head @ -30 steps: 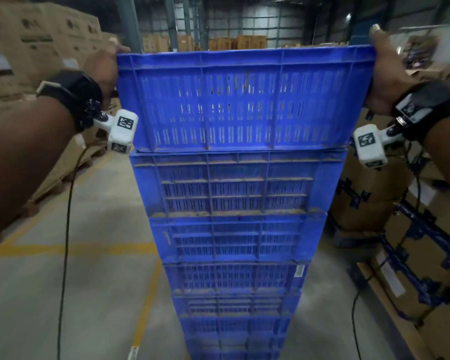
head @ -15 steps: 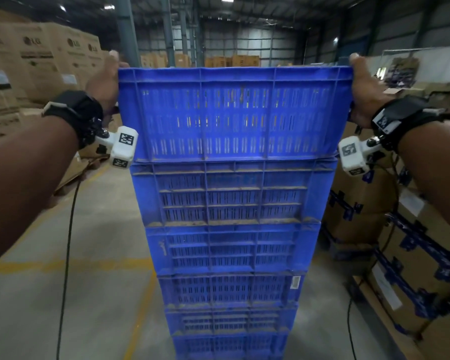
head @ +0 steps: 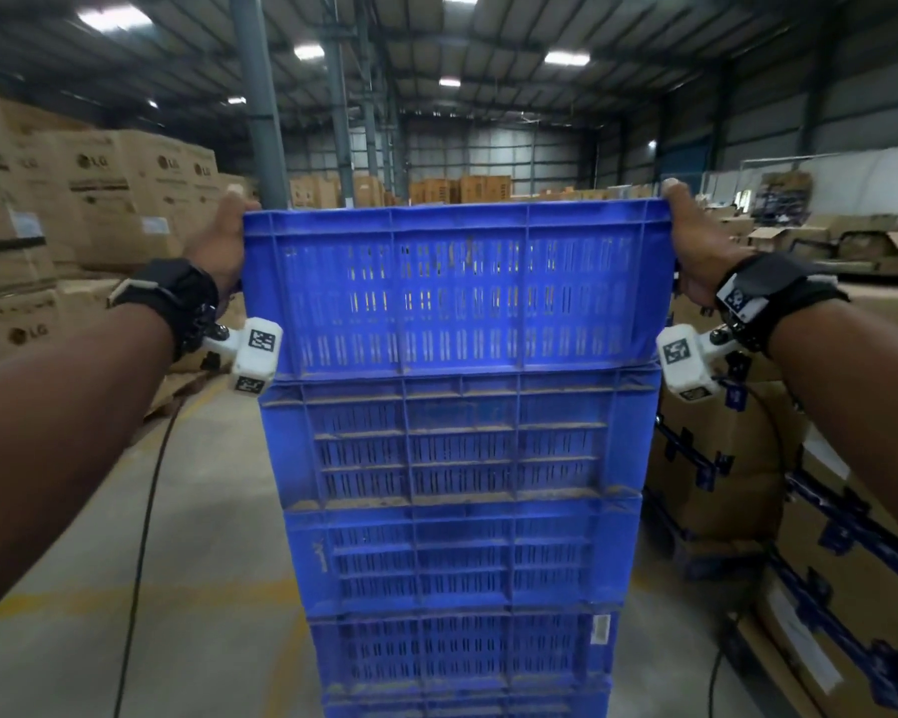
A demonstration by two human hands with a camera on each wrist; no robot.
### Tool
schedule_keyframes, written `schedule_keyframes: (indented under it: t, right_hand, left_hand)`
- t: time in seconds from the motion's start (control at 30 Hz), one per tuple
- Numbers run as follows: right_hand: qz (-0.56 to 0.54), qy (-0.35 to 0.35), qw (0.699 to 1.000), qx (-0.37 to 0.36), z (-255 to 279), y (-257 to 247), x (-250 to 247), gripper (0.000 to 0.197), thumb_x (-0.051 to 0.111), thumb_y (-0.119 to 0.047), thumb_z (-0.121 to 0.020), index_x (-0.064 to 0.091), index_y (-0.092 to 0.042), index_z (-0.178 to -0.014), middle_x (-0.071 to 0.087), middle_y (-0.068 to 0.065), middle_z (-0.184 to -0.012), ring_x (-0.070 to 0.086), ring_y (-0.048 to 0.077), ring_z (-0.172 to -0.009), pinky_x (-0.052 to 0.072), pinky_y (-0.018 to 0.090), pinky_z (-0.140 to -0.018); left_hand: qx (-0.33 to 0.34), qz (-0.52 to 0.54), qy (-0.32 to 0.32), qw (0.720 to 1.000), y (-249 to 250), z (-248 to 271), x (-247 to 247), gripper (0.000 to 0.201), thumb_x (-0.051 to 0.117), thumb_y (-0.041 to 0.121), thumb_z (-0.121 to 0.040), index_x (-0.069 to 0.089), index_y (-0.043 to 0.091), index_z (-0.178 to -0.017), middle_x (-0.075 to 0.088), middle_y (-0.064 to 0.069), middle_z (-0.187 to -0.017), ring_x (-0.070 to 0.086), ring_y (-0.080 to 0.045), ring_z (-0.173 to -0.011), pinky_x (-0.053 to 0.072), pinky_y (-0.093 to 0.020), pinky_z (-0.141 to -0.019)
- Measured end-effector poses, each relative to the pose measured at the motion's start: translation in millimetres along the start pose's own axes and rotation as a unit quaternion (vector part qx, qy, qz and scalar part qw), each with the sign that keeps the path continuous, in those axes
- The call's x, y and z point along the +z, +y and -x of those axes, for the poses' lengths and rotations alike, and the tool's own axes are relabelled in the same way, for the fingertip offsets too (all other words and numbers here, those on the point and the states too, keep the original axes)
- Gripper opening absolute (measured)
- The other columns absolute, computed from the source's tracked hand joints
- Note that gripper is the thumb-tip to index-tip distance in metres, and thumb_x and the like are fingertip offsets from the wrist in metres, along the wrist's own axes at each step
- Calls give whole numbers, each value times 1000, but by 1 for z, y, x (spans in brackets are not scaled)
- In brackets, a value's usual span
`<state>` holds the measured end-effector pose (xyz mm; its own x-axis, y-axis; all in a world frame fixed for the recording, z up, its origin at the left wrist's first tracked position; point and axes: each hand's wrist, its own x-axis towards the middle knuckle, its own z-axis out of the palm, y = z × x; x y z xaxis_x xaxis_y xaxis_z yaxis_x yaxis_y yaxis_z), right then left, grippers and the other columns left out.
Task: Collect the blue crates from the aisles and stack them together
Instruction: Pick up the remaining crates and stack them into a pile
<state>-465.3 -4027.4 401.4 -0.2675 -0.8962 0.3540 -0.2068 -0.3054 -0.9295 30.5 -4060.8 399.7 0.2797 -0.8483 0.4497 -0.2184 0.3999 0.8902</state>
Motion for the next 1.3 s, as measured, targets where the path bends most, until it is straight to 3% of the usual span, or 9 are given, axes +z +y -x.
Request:
schedule_keyframes:
  t: [0.17,0.33,0.43,0.57,0.7,0.8,0.93,1.17,1.3]
  right_hand:
    - [42,6,997,-59,-11,-2,-9,35,41,-70,-88,56,-40,-100,63,-1,-109,63,32,-104,50,48,-86]
    - [28,-27,998,-46,13,0,0,48,32,-65,-101,46,-26,-126,63,-1,-111,65,21,-91,51,40,-66]
    - [15,-9,999,-44,13,-2,0,51,36,-64,-100,47,-23,-128,63,3,-118,66,24,-97,52,41,-66]
    - [-16,-12,1000,-18,14,-5,-10,53,43,-60,-98,50,-20,-133,64,4,-120,65,26,-99,53,44,-74]
    - [-14,-11,1000,-7,13,-9,-5,38,48,-53,-96,55,-22,-117,71,2,-103,69,25,-87,56,43,-73]
    - [6,2,1000,-21,10,-14,1,29,46,-49,-94,53,-24,-106,67,6,-104,69,28,-91,56,48,-77]
    - [33,36,998,-50,6,-13,7,26,45,-49,-95,54,-24,-100,61,4,-97,64,23,-84,53,41,-73]
    - [80,79,991,-78,-5,-3,-3,32,48,-64,-84,58,-33,-78,62,2,-93,64,29,-90,55,48,-80]
    - [80,81,989,-95,4,-6,4,35,46,-65,-88,59,-33,-89,61,1,-94,62,23,-89,55,45,-79]
  left_hand:
    - [56,-5,-1,998,-2,9,2,41,39,68,-94,61,34,-102,67,4,-99,64,-16,-89,50,-37,-75]
    - [75,-33,-10,997,-7,19,-3,59,24,67,-100,54,21,-122,65,-8,-107,62,-20,-86,50,-31,-62]
    - [86,-16,-13,996,-8,20,3,52,25,64,-101,57,25,-116,64,-13,-113,62,-21,-96,53,-37,-79]
    - [67,-14,-30,997,-7,19,12,31,28,51,-106,54,36,-102,58,10,-102,56,-3,-88,47,-26,-78]
    - [48,14,-8,999,-8,17,8,44,35,61,-97,61,27,-108,63,5,-88,56,-8,-71,41,-26,-58]
    - [46,-43,-26,998,8,17,6,15,46,40,-84,58,32,-88,57,2,-76,52,-13,-62,38,-23,-48]
    - [61,-141,-47,987,9,4,-2,18,46,15,-86,58,29,-86,60,-3,-80,59,-25,-72,41,-26,-46]
    - [11,-51,-21,998,13,19,8,18,40,41,-69,55,31,-73,57,2,-78,55,-17,-71,41,-23,-51]
    - [-2,-9,13,1000,8,18,4,34,50,62,-84,59,29,-80,65,-1,-90,62,-21,-80,48,-33,-66]
